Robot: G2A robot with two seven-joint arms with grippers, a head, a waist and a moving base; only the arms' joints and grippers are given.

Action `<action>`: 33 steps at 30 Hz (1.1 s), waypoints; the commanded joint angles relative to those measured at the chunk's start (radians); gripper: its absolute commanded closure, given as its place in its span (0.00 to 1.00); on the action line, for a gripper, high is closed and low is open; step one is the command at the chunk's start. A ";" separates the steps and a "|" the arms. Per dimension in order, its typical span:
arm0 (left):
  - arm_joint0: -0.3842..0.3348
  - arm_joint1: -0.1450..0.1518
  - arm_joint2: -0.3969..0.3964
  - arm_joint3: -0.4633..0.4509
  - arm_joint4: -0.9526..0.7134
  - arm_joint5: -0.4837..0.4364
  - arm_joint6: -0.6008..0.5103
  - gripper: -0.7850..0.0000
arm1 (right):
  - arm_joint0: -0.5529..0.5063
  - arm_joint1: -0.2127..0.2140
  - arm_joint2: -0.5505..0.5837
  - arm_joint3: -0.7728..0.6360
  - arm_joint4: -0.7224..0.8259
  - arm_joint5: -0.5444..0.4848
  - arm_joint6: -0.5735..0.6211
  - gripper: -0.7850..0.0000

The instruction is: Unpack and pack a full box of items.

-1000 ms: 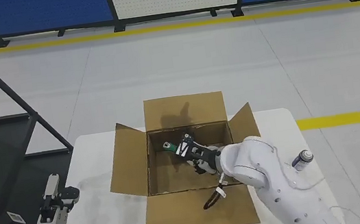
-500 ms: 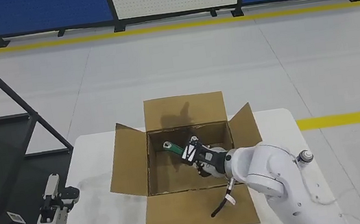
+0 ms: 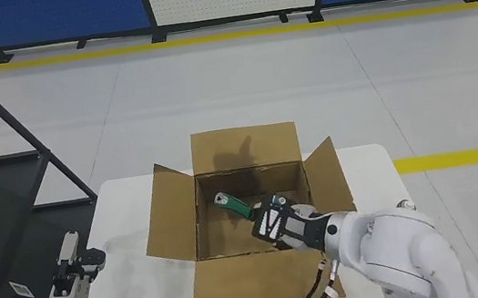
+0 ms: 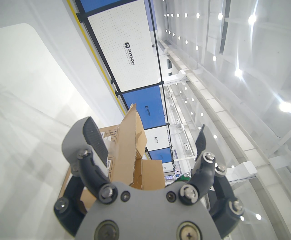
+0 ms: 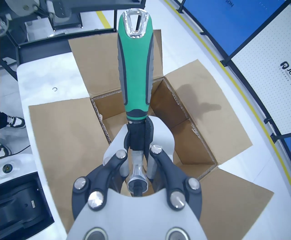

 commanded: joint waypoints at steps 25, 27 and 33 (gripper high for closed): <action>0.000 0.000 0.000 0.000 0.000 0.000 0.000 0.00 | -0.715 0.057 0.668 -0.309 0.229 0.100 -0.296 1.00; 0.000 0.000 0.000 0.000 0.000 0.000 0.000 0.00 | -0.757 0.056 0.692 -0.309 0.244 0.121 -0.321 1.00; 0.000 0.000 0.000 0.000 0.000 0.000 0.000 0.00 | -0.845 0.053 0.746 -0.309 0.275 0.206 -0.313 1.00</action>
